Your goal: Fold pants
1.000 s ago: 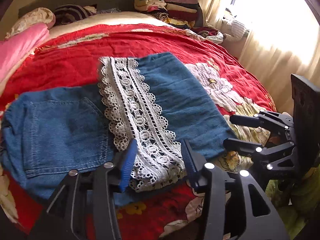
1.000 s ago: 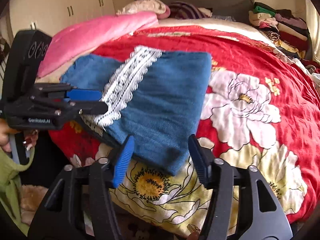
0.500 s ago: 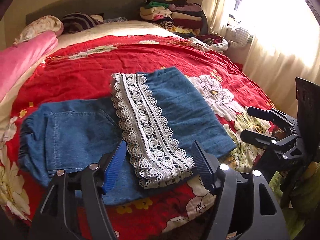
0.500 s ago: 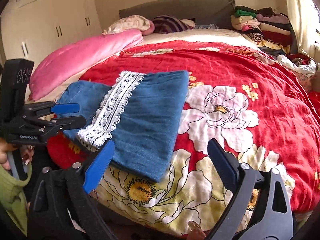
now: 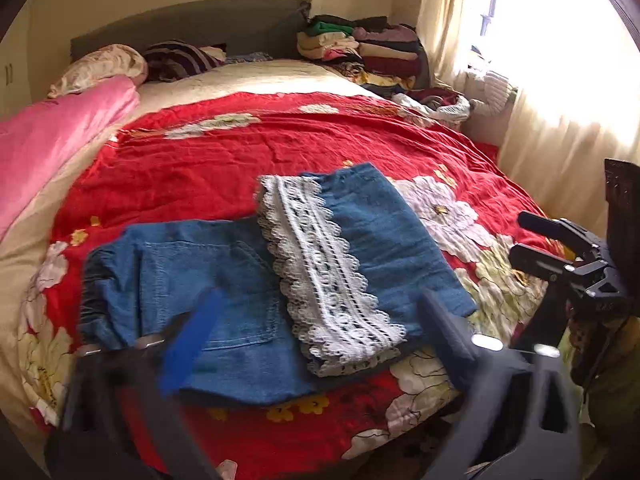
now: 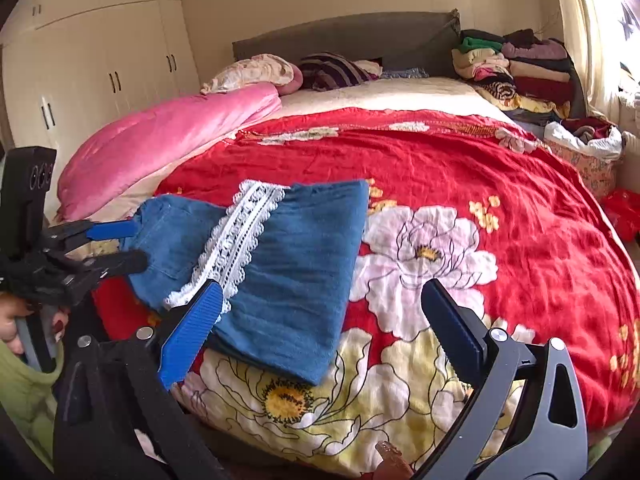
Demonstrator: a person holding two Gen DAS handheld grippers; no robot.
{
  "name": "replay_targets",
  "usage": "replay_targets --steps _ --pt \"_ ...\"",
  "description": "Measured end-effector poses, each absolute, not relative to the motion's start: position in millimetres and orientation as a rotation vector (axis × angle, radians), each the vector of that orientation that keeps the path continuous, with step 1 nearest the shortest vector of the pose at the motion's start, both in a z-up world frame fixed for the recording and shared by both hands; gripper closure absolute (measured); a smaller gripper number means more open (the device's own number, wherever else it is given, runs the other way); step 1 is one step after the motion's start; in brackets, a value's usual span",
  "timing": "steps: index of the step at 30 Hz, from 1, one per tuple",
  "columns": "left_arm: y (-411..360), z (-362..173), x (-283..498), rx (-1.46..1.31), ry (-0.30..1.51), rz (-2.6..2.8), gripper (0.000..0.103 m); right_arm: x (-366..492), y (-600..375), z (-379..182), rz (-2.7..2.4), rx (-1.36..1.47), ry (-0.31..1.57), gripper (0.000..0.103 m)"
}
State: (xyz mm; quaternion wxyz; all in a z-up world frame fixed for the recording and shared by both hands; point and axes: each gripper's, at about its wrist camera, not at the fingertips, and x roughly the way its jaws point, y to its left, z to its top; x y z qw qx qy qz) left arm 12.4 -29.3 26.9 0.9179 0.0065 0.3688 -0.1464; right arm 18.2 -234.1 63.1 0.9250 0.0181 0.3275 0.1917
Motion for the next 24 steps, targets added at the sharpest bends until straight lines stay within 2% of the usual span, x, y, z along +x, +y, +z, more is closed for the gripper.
replay_targets --steps 14,24 --pt "23.1 29.8 2.2 -0.059 0.749 -0.199 0.004 45.4 -181.3 103.1 0.507 -0.023 0.651 0.009" --pt "79.9 14.9 -8.2 -0.156 0.768 -0.107 0.004 68.4 -121.7 108.0 0.593 -0.118 0.684 0.009"
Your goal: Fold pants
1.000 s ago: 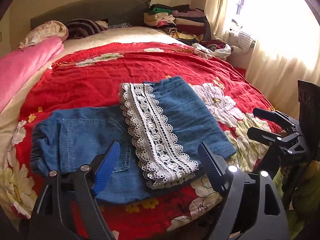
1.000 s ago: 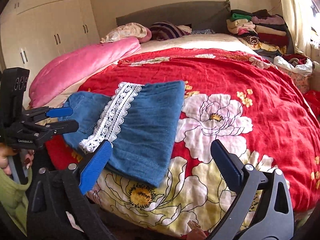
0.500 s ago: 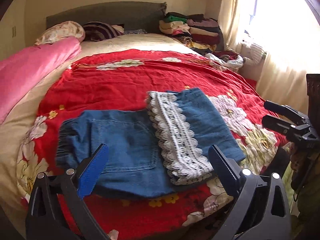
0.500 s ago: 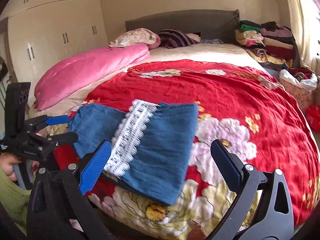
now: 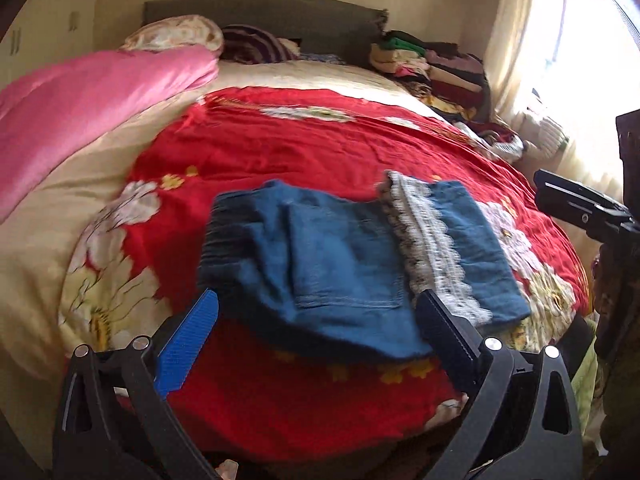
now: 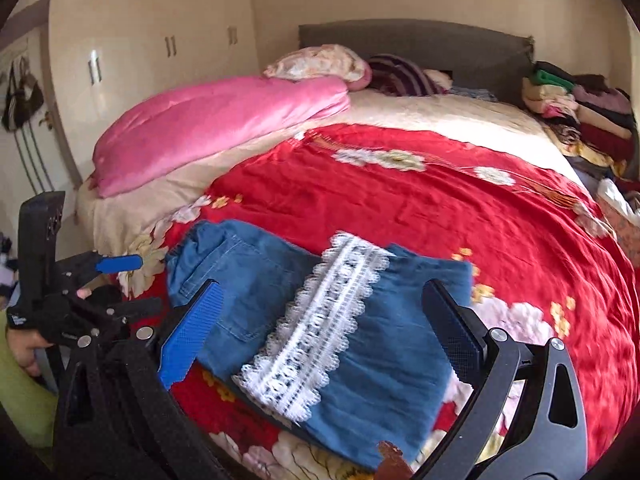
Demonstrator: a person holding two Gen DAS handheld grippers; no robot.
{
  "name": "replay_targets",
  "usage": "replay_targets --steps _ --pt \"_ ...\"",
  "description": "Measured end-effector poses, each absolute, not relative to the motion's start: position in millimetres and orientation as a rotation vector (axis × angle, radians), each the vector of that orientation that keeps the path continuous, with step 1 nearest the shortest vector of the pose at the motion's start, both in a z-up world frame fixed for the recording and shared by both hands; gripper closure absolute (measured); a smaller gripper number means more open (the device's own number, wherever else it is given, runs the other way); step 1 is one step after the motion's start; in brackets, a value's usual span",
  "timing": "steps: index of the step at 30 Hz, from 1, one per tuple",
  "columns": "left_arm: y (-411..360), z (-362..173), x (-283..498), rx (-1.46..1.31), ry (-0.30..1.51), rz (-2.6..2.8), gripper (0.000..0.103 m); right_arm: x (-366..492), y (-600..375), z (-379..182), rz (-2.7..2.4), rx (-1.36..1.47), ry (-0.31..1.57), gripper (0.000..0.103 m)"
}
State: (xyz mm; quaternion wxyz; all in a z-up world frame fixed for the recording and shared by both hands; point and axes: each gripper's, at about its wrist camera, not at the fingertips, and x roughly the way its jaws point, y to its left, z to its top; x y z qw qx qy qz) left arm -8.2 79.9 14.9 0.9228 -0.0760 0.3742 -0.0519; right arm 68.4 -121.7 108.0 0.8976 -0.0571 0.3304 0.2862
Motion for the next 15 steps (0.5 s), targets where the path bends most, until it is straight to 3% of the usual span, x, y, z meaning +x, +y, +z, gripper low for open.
replay_targets --steps 15 --pt "143.5 -21.6 -14.3 -0.359 0.829 -0.043 0.004 95.6 -38.8 92.2 0.742 -0.237 0.754 0.009"
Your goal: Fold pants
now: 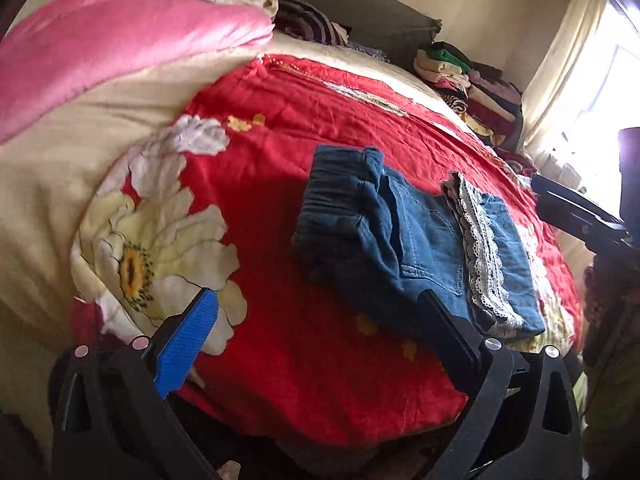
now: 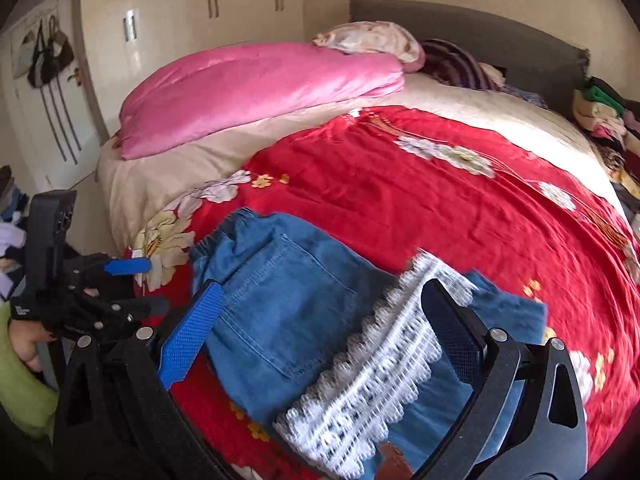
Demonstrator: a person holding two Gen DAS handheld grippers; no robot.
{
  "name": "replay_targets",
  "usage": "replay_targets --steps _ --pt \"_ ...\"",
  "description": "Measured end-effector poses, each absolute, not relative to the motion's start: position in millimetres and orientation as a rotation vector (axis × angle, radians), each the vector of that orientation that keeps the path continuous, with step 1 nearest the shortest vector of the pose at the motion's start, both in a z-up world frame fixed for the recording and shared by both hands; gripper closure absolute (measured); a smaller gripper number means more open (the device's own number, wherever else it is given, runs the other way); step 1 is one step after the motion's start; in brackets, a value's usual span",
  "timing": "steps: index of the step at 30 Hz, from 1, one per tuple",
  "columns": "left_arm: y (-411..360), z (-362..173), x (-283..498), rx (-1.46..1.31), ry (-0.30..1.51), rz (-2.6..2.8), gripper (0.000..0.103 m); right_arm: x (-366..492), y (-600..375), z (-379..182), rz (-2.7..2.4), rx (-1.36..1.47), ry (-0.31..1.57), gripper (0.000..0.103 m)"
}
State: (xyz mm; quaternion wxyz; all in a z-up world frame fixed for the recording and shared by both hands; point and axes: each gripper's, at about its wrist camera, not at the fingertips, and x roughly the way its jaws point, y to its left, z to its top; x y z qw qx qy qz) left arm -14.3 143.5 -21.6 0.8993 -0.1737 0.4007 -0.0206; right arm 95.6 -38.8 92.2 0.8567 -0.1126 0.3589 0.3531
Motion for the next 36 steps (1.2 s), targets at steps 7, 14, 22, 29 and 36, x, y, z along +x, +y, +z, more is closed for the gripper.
replay_targets --steps 7,14,22,29,36 --pt "136.1 -29.7 -7.9 -0.433 0.829 -0.131 0.005 113.5 1.0 92.0 0.845 -0.280 0.797 0.009" --pt "129.7 -42.7 4.8 -0.494 0.865 -0.161 0.006 133.1 35.1 77.7 0.905 -0.320 0.875 0.009" --pt "120.5 -51.9 24.2 -0.524 0.887 -0.187 0.006 164.6 72.7 51.6 0.934 -0.349 0.996 0.009" --pt "125.3 -58.7 32.0 -0.556 0.872 -0.188 0.034 177.9 107.1 27.5 0.995 -0.410 1.086 0.009" --pt "126.4 -58.5 33.3 -0.557 0.872 -0.186 0.038 183.5 105.0 -2.7 1.048 -0.320 1.173 0.058"
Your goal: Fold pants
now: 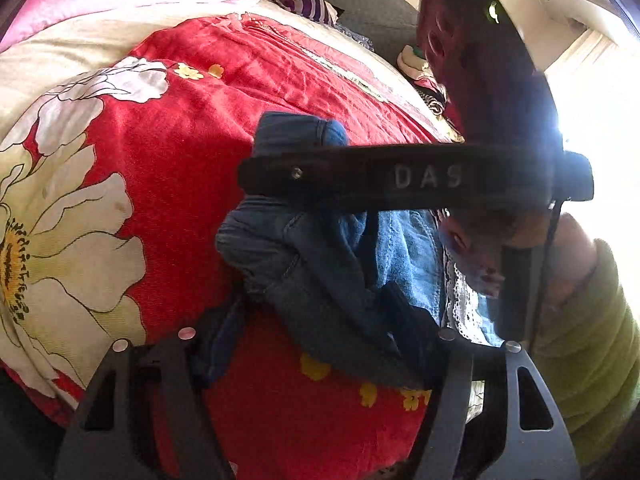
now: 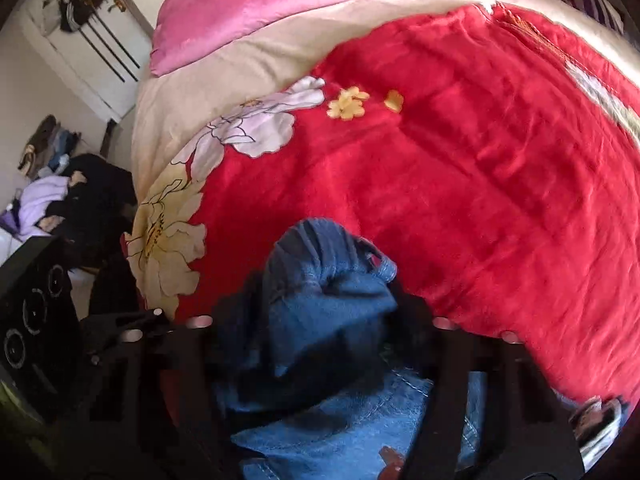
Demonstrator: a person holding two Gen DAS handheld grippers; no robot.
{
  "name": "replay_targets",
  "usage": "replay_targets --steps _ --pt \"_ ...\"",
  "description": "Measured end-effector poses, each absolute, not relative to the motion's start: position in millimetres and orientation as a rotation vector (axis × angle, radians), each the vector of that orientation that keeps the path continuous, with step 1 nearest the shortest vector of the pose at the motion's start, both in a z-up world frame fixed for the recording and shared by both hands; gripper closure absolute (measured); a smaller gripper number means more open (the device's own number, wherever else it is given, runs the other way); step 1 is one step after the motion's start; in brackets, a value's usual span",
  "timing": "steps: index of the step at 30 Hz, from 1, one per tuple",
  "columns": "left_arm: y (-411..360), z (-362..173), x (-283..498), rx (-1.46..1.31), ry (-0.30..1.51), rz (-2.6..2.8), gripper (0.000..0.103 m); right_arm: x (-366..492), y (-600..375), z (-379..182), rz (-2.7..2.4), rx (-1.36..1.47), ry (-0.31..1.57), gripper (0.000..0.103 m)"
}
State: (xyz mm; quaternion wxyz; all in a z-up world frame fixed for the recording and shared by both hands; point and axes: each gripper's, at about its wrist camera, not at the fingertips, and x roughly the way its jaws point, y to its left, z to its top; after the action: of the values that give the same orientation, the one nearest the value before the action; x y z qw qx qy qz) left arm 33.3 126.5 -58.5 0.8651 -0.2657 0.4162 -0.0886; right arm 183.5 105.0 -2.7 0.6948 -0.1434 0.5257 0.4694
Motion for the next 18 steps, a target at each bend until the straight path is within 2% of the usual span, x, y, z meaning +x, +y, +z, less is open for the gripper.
replay_targets --steps 2,3,4,6,10,13,15,18 --pt "126.3 -55.6 32.7 -0.556 0.865 -0.191 0.038 183.0 93.9 4.3 1.069 -0.279 1.145 0.067" --pt "125.2 -53.6 32.0 -0.555 0.859 -0.193 0.037 182.6 82.2 11.9 1.086 -0.232 1.126 0.069" --pt "123.7 -51.4 31.8 -0.552 0.856 -0.199 0.032 182.1 74.1 17.7 1.102 -0.202 1.112 0.071" --pt "121.7 -48.0 30.7 -0.551 0.848 -0.204 0.027 180.3 56.6 31.1 1.132 -0.145 1.078 0.072" --pt "106.4 -39.7 40.0 -0.554 0.853 -0.255 0.023 176.6 14.0 57.3 1.151 -0.051 1.009 0.072" --pt "86.2 -31.0 48.6 -0.547 0.856 -0.319 0.023 175.4 -13.5 68.1 1.146 0.002 0.975 0.072" --pt "70.9 -27.5 53.2 -0.553 0.861 -0.362 0.028 175.3 -32.8 71.6 1.136 0.033 0.959 0.072" --pt "46.7 -18.9 59.2 -0.532 0.862 -0.396 0.029 174.6 -60.0 71.9 1.102 0.071 0.943 0.072"
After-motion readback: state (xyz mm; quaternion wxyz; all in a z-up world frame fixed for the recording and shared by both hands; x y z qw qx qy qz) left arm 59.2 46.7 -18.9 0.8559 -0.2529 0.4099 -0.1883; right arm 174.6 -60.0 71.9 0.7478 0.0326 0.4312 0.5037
